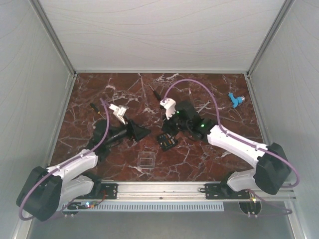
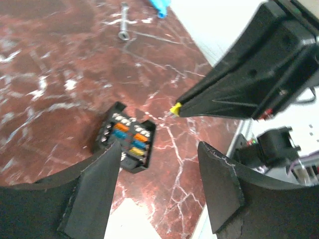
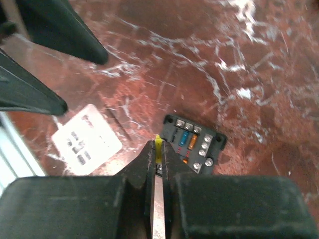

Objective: Snap on the fuse box
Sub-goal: Install the fuse at the fuse box base.

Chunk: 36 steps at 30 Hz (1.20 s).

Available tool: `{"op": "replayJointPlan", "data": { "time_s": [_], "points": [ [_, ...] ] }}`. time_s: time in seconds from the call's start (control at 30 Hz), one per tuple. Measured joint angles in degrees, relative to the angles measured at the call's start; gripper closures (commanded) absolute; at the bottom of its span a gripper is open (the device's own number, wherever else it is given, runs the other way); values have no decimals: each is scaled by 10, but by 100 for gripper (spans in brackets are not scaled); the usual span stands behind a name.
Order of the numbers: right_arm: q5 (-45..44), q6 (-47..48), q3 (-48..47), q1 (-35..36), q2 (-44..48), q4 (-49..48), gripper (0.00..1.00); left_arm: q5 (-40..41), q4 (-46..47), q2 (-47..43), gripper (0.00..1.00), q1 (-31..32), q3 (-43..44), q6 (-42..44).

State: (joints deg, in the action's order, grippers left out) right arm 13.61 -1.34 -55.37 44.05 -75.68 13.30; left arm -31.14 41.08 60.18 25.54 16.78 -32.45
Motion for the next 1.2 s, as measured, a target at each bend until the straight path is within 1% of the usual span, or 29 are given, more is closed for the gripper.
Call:
{"op": "replayJointPlan", "data": {
  "time_s": [0.13,0.3,0.43,0.63,1.2],
  "points": [
    [-92,-24,-4,18,-43,6,100,31,-40,14,26,-42,-7,-28],
    [-167,-44,-19,38,-93,11,100,32,-66,57,17,-96,-8,-64],
    [-205,-56,-31,61,-123,11,100,26,-78,92,10,-121,-8,-84],
    [-233,-72,-44,79,-168,15,100,16,-82,122,2,-134,-8,-98],
    [-261,-91,-45,94,-212,25,100,16,-87,132,1,-143,-8,-109]
  ]
}}
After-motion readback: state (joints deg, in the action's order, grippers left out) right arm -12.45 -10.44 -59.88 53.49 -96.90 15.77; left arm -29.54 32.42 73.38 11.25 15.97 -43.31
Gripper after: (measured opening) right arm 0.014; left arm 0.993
